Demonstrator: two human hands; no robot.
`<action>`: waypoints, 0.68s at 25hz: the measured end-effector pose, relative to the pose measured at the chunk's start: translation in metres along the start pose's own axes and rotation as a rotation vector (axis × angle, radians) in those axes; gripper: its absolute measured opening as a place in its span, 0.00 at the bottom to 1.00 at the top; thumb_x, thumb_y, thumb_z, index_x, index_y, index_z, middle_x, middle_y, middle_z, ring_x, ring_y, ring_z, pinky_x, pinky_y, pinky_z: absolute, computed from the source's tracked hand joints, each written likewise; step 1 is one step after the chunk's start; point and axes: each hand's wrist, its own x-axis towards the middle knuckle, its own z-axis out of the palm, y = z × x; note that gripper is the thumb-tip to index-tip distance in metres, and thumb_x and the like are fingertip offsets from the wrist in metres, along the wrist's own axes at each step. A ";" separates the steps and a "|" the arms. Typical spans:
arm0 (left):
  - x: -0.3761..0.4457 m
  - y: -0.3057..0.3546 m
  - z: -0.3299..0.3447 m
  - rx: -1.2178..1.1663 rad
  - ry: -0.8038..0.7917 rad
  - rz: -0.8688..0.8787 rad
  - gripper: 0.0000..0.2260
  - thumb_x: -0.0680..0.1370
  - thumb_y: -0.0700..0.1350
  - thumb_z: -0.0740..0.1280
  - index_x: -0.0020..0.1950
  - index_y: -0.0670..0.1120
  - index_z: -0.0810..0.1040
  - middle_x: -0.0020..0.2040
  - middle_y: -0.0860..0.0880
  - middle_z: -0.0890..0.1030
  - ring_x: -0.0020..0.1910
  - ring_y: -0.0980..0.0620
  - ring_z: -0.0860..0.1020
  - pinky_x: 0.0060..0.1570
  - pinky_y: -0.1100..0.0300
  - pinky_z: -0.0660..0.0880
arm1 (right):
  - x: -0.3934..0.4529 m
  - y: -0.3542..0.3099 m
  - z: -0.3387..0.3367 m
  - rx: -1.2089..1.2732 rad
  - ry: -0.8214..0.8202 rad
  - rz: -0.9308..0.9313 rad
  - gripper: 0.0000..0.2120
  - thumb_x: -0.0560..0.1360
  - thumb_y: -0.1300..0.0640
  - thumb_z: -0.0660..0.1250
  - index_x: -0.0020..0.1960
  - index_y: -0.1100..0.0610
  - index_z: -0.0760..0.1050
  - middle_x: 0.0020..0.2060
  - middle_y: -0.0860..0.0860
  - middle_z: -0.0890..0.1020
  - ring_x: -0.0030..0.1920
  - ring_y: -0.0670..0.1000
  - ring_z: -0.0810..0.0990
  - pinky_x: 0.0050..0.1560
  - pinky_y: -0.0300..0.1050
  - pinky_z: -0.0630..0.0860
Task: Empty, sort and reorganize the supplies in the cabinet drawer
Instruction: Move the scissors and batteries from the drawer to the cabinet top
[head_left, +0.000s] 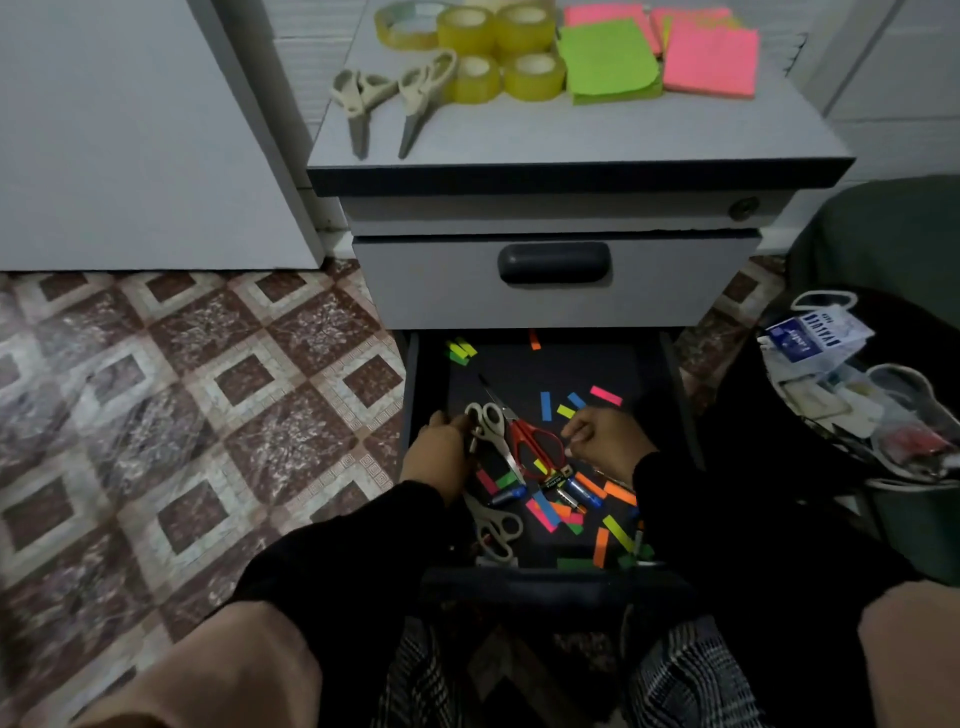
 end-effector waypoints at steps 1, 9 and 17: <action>0.005 -0.001 0.004 0.042 -0.008 0.024 0.20 0.77 0.44 0.65 0.69 0.47 0.68 0.64 0.42 0.67 0.62 0.40 0.70 0.60 0.49 0.72 | 0.006 0.002 0.005 -0.046 -0.001 -0.017 0.04 0.74 0.67 0.65 0.47 0.61 0.77 0.34 0.47 0.75 0.41 0.48 0.77 0.36 0.32 0.70; 0.028 -0.004 0.028 0.270 -0.084 0.130 0.26 0.81 0.42 0.55 0.77 0.50 0.50 0.78 0.49 0.46 0.77 0.49 0.45 0.73 0.46 0.57 | 0.037 0.022 0.034 -0.431 -0.030 -0.085 0.13 0.77 0.56 0.64 0.60 0.57 0.73 0.59 0.53 0.74 0.61 0.53 0.72 0.63 0.47 0.71; 0.032 -0.003 0.030 0.374 -0.108 0.201 0.23 0.81 0.42 0.55 0.75 0.46 0.54 0.78 0.51 0.47 0.77 0.51 0.44 0.73 0.43 0.56 | 0.045 0.029 0.043 -0.532 0.063 -0.110 0.29 0.75 0.52 0.67 0.71 0.56 0.60 0.69 0.52 0.65 0.71 0.54 0.62 0.71 0.46 0.62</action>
